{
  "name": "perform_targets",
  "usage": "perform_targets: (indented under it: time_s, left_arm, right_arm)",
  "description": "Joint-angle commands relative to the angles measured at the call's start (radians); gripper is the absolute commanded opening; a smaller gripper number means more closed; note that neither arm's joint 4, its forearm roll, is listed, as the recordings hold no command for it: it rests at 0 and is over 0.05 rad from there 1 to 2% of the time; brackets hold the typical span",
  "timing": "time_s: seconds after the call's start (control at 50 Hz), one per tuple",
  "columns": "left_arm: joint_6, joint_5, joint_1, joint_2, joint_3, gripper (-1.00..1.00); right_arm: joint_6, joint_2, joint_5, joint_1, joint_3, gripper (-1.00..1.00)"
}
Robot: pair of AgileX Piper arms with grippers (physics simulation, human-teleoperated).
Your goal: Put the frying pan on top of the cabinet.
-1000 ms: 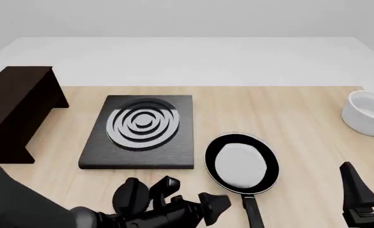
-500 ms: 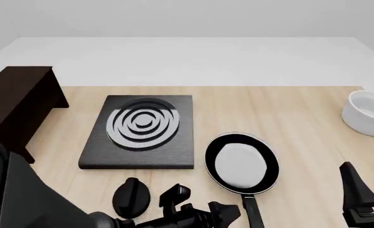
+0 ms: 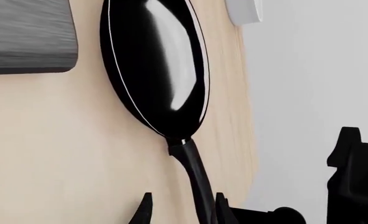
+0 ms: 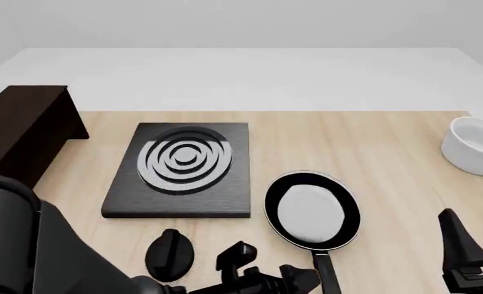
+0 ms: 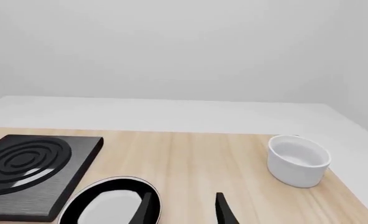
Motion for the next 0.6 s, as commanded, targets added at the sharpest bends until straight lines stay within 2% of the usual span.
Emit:
perform_targets:
  time_s: [0.02,0.6]
  left_arm:
    - [-0.001,0.006,-0.007,0.02,-0.027,1.0]
    - [-0.016,0.015,-0.031,0.046,-0.066,1.0]
  right_arm:
    - [0.002,0.0,0.004,0.001,-0.005,1.0]
    - [0.004,0.0,-0.003,0.005,0.004,1.0]
